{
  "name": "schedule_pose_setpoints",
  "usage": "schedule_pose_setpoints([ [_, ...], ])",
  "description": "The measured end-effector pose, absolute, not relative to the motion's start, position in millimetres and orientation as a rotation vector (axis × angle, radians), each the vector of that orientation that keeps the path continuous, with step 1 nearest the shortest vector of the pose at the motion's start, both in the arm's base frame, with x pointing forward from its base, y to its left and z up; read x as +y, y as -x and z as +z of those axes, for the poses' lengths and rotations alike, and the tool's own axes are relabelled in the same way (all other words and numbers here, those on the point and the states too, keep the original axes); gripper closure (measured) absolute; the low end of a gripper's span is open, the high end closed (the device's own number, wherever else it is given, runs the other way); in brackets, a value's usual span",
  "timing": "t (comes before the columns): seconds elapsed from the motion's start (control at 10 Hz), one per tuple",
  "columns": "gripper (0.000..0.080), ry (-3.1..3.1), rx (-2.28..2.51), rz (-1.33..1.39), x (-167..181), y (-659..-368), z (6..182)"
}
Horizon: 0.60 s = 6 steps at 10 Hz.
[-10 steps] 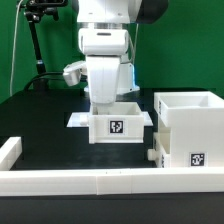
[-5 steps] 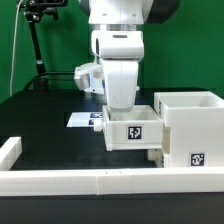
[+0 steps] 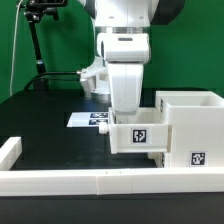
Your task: Assemble drawer
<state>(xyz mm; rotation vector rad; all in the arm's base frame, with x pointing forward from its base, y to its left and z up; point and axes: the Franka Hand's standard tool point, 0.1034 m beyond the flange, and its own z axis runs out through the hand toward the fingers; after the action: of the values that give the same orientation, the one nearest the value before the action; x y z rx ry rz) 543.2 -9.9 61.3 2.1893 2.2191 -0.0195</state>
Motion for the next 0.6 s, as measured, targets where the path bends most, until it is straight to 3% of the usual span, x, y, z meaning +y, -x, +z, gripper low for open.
schedule_pose_setpoints([
  [0.6,0.0756,-2.178,2.239,-0.025,-2.3,-541.6,57.6],
])
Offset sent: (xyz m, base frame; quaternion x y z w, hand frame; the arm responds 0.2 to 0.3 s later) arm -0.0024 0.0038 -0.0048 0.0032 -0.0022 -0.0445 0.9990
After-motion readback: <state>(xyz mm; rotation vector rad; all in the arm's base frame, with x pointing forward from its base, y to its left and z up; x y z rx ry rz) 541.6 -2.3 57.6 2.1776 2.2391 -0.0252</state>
